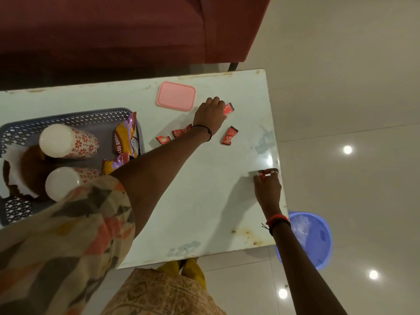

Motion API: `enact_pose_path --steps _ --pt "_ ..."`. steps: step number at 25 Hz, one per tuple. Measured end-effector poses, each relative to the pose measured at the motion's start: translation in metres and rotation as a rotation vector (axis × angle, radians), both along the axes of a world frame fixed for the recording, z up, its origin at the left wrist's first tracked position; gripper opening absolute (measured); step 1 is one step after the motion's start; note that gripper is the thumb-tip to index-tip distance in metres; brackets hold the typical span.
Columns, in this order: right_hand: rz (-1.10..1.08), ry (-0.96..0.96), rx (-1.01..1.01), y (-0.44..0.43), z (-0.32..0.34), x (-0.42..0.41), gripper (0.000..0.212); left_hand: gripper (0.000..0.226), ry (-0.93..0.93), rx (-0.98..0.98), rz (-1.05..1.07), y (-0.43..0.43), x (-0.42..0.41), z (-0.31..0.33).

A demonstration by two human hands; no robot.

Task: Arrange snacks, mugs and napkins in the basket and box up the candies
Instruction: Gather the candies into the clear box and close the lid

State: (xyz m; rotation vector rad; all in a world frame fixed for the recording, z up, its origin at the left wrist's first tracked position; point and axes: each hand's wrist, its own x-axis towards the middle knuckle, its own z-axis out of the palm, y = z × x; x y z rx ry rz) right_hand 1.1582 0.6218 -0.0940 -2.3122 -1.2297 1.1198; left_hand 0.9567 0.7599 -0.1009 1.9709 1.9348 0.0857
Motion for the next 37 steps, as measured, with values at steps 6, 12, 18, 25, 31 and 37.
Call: enact_pose_path --steps 6,12,18,25,31,37 --pt "0.079 0.013 0.091 0.045 0.009 -0.033 0.019 0.029 0.025 -0.002 0.0 0.009 0.003 0.001" --pt "0.173 0.012 0.096 0.081 0.005 -0.065 0.039 0.034 -0.119 0.06 0.137 -0.009 -0.016 0.043" --pt "0.227 -0.03 -0.029 0.096 -0.001 -0.088 0.062 0.033 -0.127 0.071 0.262 -0.058 -0.06 0.087" --pt "0.162 0.045 -0.049 0.1 0.004 -0.102 0.018 0.028 0.184 -0.074 0.138 -0.104 -0.078 0.077" --pt "0.234 0.202 0.093 0.102 0.04 -0.125 0.013 0.032 0.177 -0.092 0.143 -0.106 -0.085 0.068" --pt "0.499 0.3 0.085 0.083 0.051 -0.166 0.018 0.034 0.18 -0.01 0.231 -0.087 -0.125 0.078"
